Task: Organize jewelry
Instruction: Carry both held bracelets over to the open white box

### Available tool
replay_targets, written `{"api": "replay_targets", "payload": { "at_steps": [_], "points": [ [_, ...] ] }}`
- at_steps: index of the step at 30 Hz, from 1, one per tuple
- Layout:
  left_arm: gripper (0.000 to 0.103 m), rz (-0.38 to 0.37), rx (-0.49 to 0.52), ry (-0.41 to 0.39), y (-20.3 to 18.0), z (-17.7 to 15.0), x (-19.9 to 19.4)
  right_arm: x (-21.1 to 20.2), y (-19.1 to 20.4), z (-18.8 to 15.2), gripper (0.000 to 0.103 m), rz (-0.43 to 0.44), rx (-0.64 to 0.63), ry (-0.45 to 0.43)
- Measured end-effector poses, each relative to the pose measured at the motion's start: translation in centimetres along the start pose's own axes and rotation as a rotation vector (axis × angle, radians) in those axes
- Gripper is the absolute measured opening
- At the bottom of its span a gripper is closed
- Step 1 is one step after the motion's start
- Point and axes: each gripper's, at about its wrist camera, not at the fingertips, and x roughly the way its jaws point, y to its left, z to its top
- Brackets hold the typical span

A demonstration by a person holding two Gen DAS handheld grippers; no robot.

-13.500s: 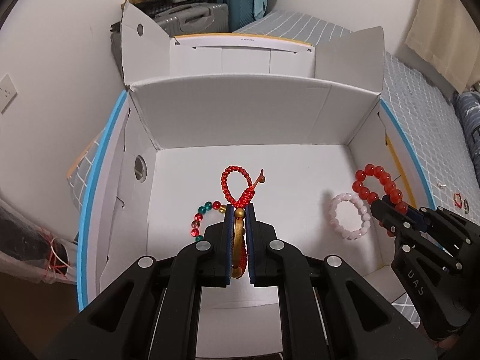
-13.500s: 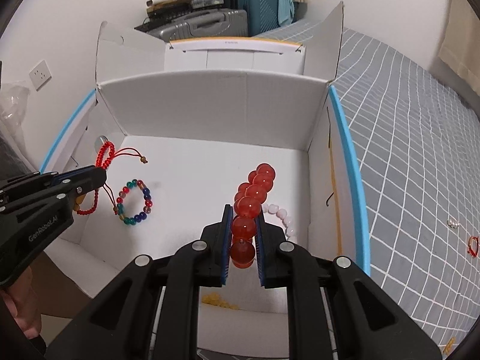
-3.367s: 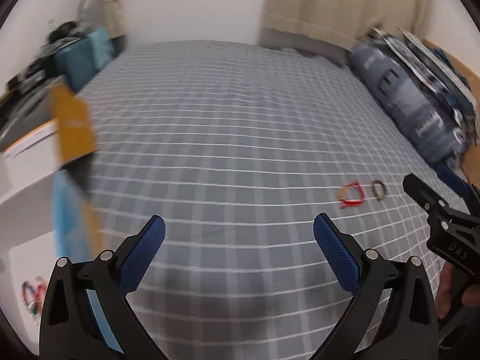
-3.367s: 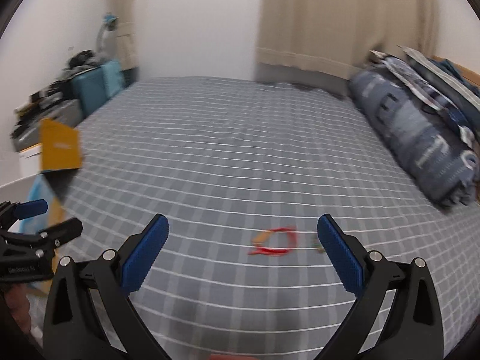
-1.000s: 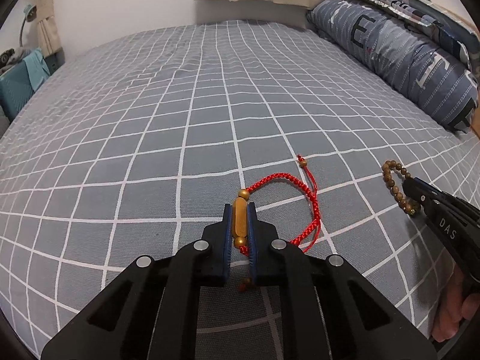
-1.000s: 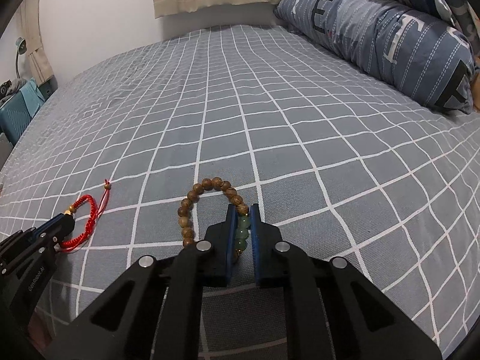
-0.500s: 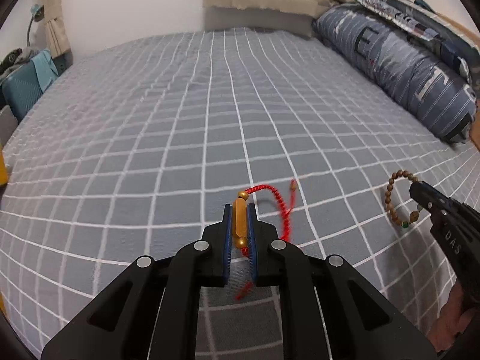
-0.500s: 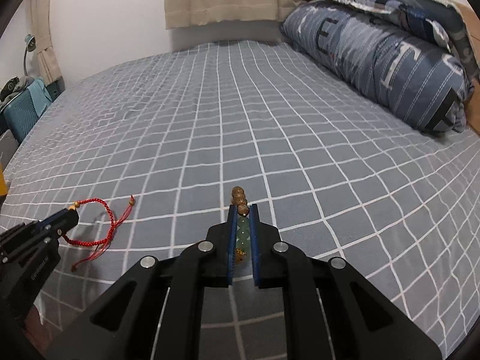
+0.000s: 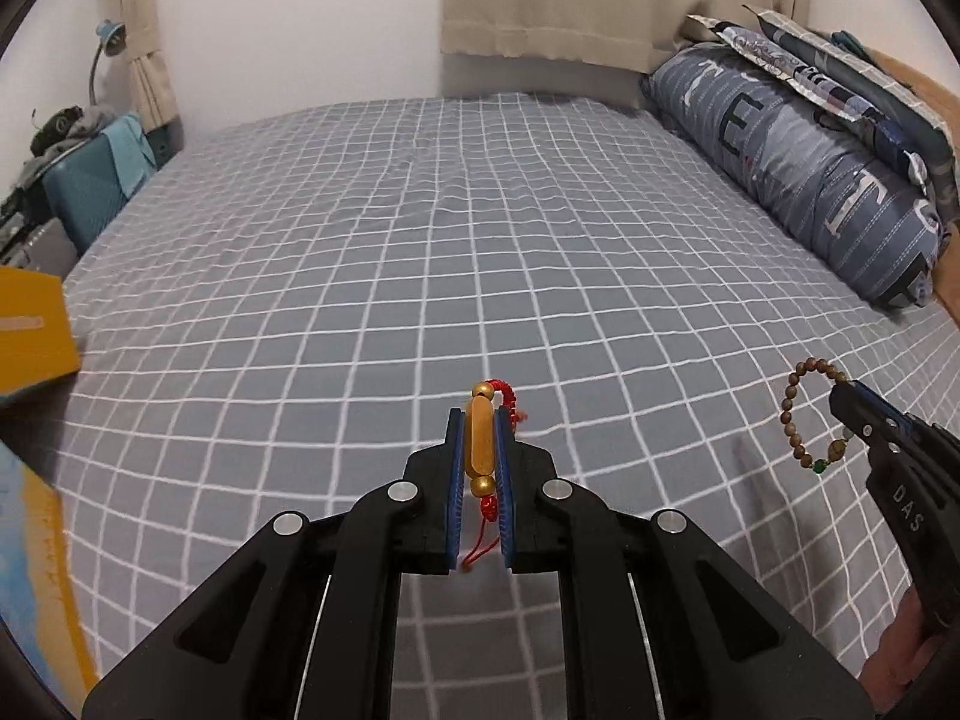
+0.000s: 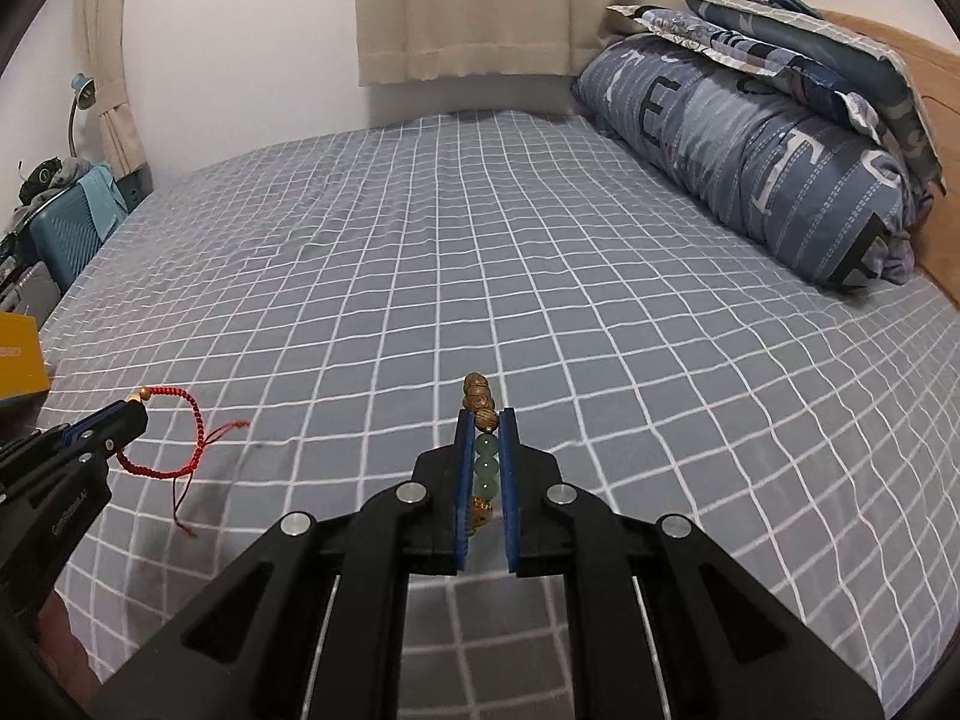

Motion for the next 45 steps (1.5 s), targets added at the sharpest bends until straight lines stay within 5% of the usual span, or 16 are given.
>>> {"api": "replay_targets", "payload": {
  "at_steps": [18,28,45],
  "points": [
    [0.009,0.029,-0.014,0.022,4.5,-3.9,-6.4,-7.9,6.4,-3.3,0.008,0.078,-0.034,-0.007],
    [0.009,0.057,-0.072,0.024,10.3,-2.5,-11.1,-10.2,12.3,-1.9,0.008,0.145,-0.074,-0.030],
    [0.009,0.283,-0.277,-0.019,28.4,-5.2,-21.5,-16.4,33.7,-2.4,0.008,0.439,-0.283,-0.074]
  ]
}}
